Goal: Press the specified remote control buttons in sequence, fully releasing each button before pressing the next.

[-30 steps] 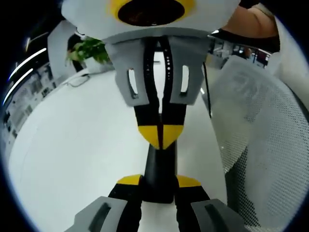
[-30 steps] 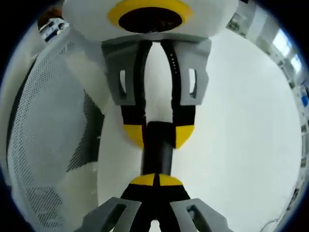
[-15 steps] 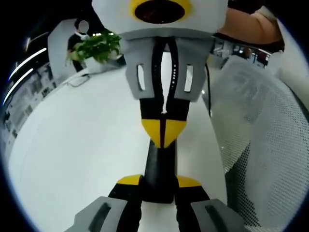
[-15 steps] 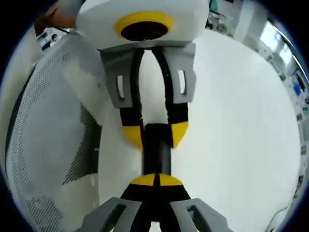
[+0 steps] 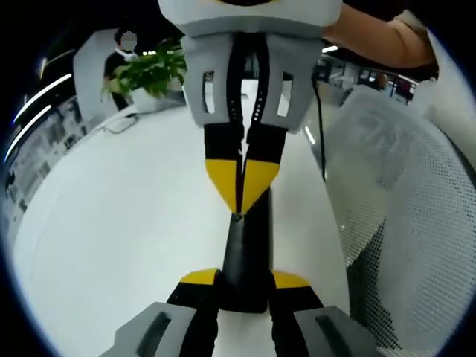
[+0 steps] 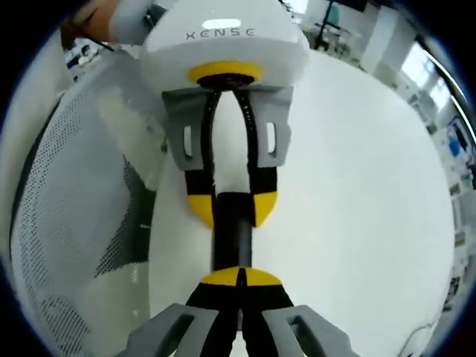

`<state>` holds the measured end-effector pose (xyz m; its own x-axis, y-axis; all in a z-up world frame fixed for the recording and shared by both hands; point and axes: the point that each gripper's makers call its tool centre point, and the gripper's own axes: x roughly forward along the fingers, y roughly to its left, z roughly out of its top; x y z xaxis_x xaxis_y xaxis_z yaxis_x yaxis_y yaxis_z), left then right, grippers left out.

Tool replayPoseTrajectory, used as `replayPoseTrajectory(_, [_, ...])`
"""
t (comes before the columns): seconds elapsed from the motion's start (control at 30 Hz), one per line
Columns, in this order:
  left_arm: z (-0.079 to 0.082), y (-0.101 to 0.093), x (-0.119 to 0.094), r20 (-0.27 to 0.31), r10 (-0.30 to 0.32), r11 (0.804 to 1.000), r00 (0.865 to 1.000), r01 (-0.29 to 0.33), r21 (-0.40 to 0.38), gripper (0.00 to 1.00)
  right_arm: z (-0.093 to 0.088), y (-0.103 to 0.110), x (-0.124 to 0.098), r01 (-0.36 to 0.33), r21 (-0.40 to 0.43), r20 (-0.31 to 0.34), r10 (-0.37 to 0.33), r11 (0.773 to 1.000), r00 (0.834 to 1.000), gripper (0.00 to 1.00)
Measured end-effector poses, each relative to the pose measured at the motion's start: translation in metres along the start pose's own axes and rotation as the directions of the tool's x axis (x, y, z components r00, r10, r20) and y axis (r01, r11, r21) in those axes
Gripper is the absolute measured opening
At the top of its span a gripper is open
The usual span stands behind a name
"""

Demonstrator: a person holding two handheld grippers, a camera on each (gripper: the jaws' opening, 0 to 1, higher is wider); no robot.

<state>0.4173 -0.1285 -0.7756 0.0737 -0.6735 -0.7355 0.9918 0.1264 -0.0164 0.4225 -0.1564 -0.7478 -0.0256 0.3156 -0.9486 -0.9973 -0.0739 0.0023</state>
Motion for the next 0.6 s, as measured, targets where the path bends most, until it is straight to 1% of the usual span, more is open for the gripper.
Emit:
replayPoseTrajectory(0.1, [0.0, -0.001, 0.0, 0.001, 0.0, 1.0, 1.0, 0.0, 0.0, 0.25, 0.004, 0.001, -0.003, 0.003, -0.01, 0.003, -0.003, 1.0, 1.0, 0.0])
replayPoseTrajectory(0.3, [0.001, -0.001, 0.0, 0.001, 0.0, 1.0, 1.0, 0.0, 0.0, 0.25, 0.01, 0.004, -0.003, -0.003, -0.035, 0.0, 0.003, 0.999, 1.0, 0.0])
replayPoseTrajectory(0.47, [0.0, 0.0, 0.0, 0.003, -0.001, 1.0, 1.0, 0.001, 0.0, 0.25, 0.012, 0.003, 0.001, -0.011, -0.043, -0.002, 0.011, 0.999, 1.0, 0.0])
replayPoseTrajectory(0.6, [0.0, 0.0, 0.0, 0.002, 0.0, 1.0, 1.0, 0.0, 0.0, 0.25, 0.014, 0.006, 0.008, -0.027, -0.054, -0.006, 0.027, 0.998, 1.0, 0.0])
